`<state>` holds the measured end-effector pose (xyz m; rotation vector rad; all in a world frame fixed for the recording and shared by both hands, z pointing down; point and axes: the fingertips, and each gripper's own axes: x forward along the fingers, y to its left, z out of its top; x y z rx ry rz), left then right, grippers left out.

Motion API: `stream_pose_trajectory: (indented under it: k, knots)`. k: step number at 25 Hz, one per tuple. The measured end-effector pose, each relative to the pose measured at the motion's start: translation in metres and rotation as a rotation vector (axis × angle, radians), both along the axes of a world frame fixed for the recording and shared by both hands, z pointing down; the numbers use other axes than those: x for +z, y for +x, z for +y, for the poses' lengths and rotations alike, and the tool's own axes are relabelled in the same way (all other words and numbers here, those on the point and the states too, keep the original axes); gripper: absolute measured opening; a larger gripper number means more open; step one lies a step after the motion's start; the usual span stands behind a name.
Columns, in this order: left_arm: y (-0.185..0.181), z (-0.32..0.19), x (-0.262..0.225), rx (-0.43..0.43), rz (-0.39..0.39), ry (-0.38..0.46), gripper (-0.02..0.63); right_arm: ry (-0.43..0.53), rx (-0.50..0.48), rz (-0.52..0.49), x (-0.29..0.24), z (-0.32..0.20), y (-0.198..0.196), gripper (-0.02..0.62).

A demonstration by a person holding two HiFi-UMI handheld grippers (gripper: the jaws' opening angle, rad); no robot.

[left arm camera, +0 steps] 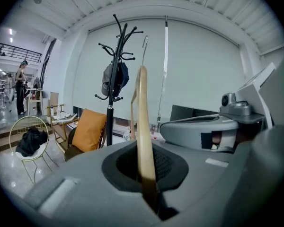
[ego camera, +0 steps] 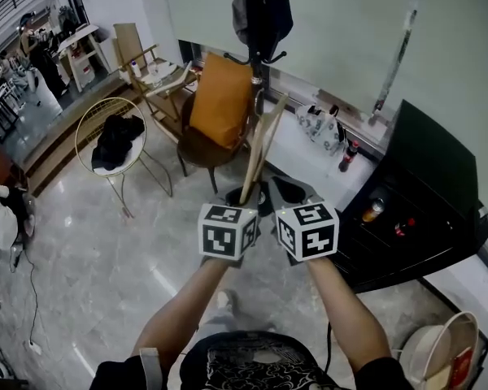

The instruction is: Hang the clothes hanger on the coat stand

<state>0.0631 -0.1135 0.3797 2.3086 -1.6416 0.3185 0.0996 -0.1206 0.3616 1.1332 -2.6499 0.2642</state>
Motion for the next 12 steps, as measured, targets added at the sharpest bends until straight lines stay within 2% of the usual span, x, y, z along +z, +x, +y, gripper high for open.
stream_pose_trajectory:
  k: [12]
  knots:
    - [-0.068, -0.059, 0.003, 0.138, -0.002, -0.024, 0.003, -0.002, 0.126, 0.013, -0.008, -0.057, -0.067, 0.0]
